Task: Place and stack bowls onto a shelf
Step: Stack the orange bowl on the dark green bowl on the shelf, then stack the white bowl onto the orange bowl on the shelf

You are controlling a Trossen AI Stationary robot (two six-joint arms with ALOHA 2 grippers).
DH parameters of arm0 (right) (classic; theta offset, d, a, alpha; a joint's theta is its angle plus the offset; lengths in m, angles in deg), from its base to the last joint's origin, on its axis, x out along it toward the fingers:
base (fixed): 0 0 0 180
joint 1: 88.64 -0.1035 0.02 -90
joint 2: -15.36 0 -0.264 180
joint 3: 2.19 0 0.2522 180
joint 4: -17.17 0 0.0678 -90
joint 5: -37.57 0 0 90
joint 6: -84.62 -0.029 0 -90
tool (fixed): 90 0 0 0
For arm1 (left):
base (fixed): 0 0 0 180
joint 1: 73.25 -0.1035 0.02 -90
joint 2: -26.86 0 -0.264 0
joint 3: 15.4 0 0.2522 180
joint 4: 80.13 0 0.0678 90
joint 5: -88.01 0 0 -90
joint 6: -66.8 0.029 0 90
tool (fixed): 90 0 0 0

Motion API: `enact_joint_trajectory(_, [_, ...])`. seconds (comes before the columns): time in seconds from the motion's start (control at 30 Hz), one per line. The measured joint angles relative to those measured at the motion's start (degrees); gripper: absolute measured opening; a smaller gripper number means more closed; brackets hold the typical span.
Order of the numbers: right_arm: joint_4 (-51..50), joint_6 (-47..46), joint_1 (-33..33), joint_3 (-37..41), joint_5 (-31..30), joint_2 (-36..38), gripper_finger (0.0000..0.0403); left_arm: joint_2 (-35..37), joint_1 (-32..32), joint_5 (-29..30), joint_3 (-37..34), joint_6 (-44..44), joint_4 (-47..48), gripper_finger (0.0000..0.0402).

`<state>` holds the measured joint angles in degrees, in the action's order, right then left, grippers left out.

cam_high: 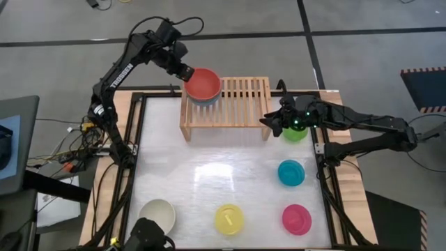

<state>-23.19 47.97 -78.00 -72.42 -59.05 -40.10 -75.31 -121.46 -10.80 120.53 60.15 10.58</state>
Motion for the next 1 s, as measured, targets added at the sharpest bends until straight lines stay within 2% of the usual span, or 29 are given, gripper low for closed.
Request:
enact_joint_trajectory(0.23, [0.0,-0.9,-0.1,0.0,-0.9,0.0,0.0224,1.6,-0.5,0.1,0.0,0.8,0.4,0.0137])
enact_joint_trajectory(0.4, [-2.4,-2.4,-0.7,0.0,-3.0,0.5,0.0224,7.0,0.1,1.3,0.0,3.2,2.6,0.0149])
enact_joint_trajectory(0.53, [-3.9,-2.5,-0.9,0.0,-3.2,0.9,0.0224,12.7,4.0,4.2,-2.5,3.6,5.4,0.0149])
enact_joint_trajectory(0.63, [-5.2,-2.5,-1.0,0.0,-3.2,0.8,0.0224,17.8,10.3,4.2,-9.1,2.9,6.5,0.0149])
enact_joint_trajectory(0.77, [-7.5,-2.4,-2.2,0.0,-3.2,0.7,0.0224,26.8,23.2,2.5,-22.8,0.6,6.7,0.0148])
enact_joint_trajectory(0.9, [-8.6,-2.3,-4.1,0.0,-3.2,0.7,0.0224,37.1,38.8,-0.2,-37.6,-11.2,3.6,0.0148])
enact_joint_trajectory(1.0, [-8.6,-1.0,-5.1,0.0,-3.1,0.7,0.0224,43.5,51.9,-0.3,-48.3,-24.1,-5.3,0.0148])
